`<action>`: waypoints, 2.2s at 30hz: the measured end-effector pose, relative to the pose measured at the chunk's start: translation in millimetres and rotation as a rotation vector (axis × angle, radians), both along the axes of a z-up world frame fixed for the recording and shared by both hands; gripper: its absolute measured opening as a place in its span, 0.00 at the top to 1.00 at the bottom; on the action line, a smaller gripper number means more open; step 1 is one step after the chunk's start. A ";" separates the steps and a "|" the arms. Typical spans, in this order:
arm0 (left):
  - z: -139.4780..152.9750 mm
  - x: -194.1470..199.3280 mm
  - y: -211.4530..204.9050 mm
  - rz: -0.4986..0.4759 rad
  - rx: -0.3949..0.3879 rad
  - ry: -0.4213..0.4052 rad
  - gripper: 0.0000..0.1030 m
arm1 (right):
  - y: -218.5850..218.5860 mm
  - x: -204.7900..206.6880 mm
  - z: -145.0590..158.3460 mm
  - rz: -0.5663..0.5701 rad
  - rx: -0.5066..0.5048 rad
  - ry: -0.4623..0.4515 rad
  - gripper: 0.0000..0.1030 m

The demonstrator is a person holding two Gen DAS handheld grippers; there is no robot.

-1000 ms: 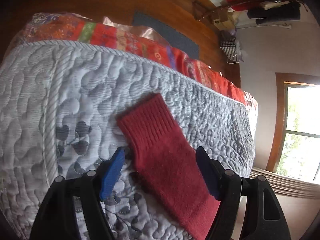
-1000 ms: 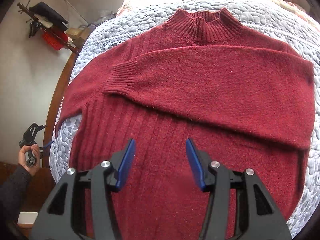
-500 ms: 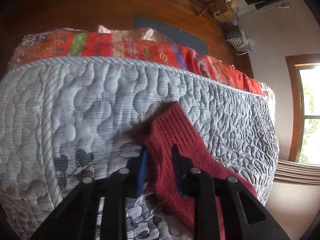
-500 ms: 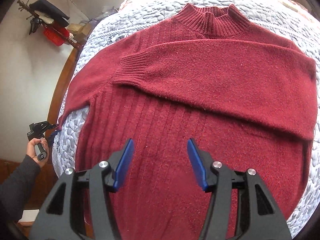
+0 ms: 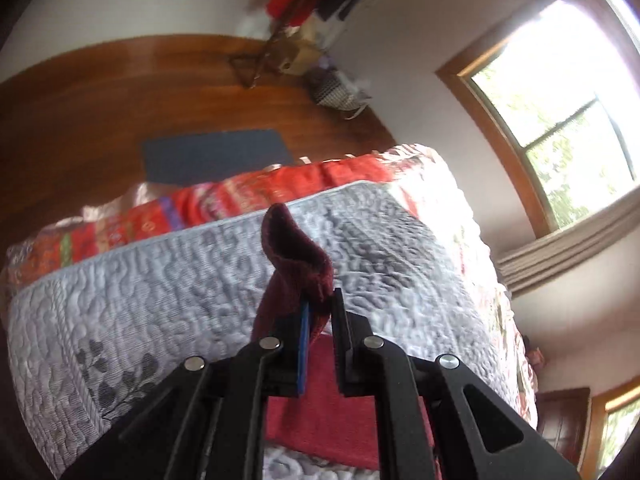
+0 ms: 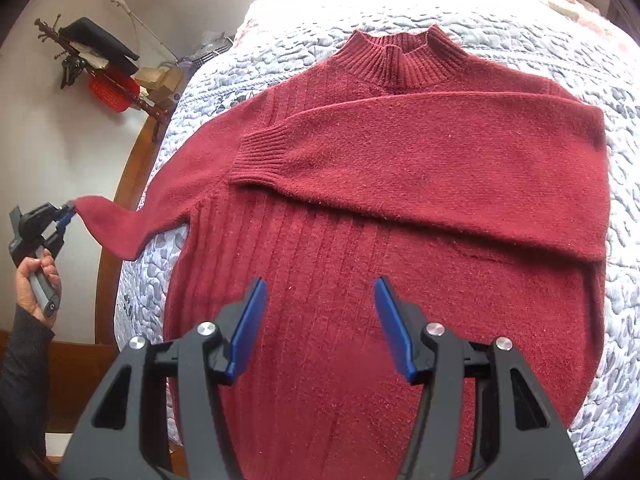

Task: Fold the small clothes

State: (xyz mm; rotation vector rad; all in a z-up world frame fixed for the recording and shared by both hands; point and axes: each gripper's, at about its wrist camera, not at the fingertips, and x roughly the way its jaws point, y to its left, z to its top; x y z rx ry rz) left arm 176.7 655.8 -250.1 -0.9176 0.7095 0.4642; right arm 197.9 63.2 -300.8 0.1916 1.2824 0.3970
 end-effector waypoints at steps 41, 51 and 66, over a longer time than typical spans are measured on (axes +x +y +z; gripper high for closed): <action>-67.3 139.2 -408.0 -0.905 0.124 0.163 0.44 | -86.8 82.3 -20.4 -0.234 0.343 0.156 0.28; -44.7 98.9 -349.3 -0.803 0.017 0.235 0.28 | -29.7 139.1 -70.7 -0.166 0.345 0.253 0.28; -34.1 40.2 -232.2 -0.567 -0.089 0.351 0.25 | 14.8 140.6 -94.1 -0.126 0.346 0.219 0.45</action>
